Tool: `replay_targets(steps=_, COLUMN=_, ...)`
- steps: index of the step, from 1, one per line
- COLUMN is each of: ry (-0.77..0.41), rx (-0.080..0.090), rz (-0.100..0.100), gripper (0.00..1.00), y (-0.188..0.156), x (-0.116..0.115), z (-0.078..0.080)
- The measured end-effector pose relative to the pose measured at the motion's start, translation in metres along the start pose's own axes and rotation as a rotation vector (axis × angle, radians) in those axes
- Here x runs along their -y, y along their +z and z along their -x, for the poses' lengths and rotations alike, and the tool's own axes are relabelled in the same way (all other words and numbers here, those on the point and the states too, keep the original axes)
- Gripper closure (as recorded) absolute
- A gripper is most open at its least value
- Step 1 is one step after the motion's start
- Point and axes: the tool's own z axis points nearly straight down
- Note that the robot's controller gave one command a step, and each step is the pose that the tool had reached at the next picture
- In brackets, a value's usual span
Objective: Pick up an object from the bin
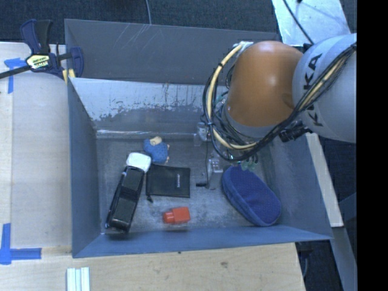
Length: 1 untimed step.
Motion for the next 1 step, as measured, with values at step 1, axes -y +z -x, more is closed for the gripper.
replay_targets(steps=1, ry=-0.091, rx=0.01, rz=0.001, gripper=0.0, y=0.1284, x=-0.058, z=0.0031)
